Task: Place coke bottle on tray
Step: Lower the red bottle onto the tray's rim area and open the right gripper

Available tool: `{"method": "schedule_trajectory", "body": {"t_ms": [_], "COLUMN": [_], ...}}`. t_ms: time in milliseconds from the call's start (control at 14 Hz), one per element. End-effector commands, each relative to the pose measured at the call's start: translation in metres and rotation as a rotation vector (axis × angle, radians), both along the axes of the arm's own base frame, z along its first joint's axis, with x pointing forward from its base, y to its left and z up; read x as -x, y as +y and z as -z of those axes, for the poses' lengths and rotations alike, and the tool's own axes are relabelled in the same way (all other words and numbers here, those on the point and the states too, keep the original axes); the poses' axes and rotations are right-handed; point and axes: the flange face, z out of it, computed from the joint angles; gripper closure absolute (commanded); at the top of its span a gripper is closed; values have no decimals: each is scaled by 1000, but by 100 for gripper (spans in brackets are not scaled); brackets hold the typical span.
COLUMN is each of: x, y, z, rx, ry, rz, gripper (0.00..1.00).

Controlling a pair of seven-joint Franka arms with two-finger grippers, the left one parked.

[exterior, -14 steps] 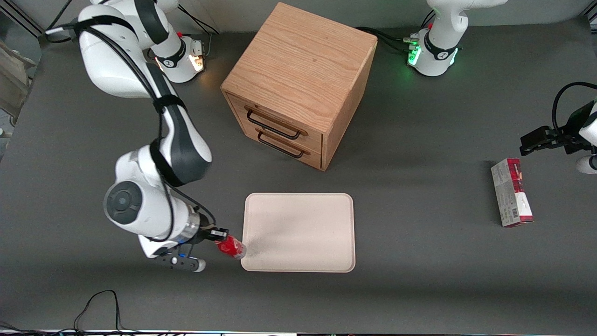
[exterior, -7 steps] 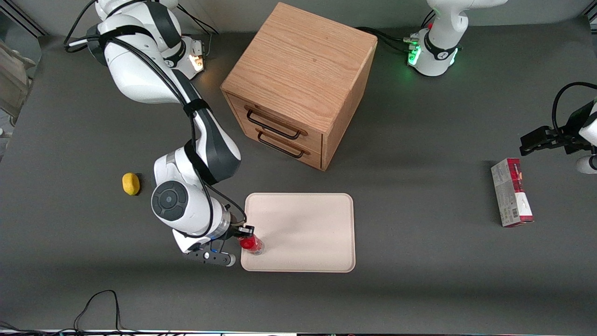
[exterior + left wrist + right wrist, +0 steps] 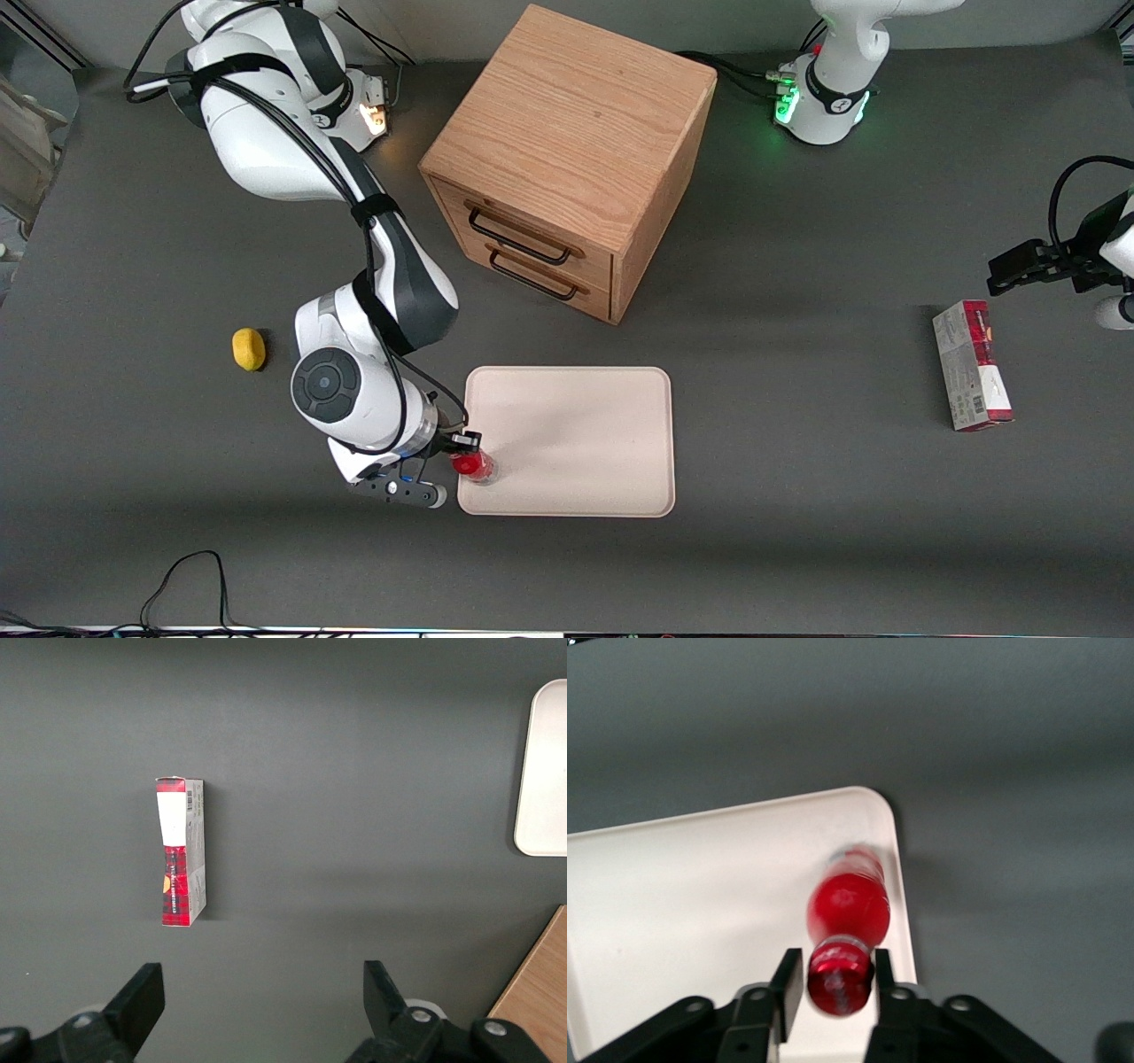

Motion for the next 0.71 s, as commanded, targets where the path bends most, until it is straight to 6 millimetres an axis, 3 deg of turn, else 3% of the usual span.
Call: {"method": "schedule_trajectory", "body": {"t_ms": [0,286,429,571,643], "x": [-3,0,5,21,29], "y": [5,0,-12,-37,-63], "z": [-9,-21,-40,-57,-72], "rx": [28,38,56,86,85], "ry": [-36,-23,17,100,117], "rz": [30,24,-6,-137,-166], "gripper": [0,0,0,0,0]}}
